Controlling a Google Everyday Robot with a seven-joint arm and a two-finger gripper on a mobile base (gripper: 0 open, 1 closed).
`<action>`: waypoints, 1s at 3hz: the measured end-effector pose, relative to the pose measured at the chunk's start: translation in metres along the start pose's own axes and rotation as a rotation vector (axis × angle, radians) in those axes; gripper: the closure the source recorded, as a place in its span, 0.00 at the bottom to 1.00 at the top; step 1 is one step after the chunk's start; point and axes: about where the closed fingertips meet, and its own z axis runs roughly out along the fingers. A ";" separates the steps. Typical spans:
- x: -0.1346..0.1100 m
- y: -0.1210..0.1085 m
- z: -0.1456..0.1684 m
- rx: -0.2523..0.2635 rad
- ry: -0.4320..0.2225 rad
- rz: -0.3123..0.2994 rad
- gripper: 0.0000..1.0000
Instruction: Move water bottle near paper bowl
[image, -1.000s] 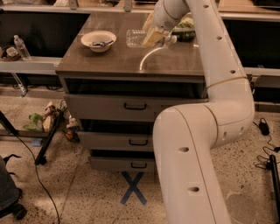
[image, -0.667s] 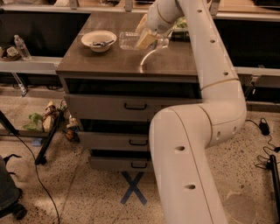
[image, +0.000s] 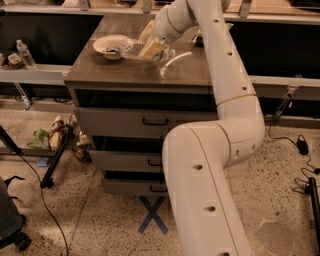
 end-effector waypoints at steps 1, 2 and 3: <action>-0.017 0.004 0.016 -0.019 -0.050 -0.014 1.00; -0.027 0.015 0.027 -0.064 -0.080 -0.017 0.89; -0.032 0.028 0.036 -0.117 -0.093 -0.016 0.65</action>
Offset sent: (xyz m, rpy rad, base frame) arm -0.0570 0.0535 -0.0286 0.0396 0.0977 0.1537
